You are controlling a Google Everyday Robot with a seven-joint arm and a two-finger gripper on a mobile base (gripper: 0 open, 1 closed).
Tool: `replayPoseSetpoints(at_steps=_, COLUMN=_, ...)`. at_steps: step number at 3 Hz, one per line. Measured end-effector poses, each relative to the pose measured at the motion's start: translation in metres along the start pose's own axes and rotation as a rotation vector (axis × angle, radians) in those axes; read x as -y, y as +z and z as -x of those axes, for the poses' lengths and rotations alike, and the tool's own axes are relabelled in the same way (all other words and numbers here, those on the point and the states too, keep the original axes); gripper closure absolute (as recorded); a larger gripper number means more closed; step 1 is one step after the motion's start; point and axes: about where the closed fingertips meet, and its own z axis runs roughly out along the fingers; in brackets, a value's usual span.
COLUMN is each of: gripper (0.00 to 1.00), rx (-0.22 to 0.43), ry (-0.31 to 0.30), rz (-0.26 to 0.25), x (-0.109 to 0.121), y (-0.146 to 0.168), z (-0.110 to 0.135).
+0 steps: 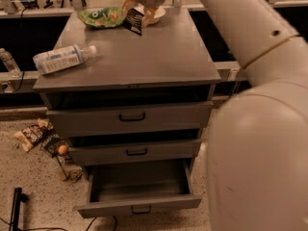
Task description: Place rxbar chocolate into bottom drawer
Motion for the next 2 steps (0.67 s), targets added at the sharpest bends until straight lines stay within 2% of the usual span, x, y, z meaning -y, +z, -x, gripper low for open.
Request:
replayPoseSetpoints(at_steps=1, gripper=1.0, rx=-0.101, ry=0.062, rz=-0.118, x=0.005, y=-0.061, z=0.027)
replayPoseSetpoints(at_steps=2, gripper=1.0, rx=-0.074, ry=0.092, rz=-0.124, x=-0.01, y=-0.057, z=0.073)
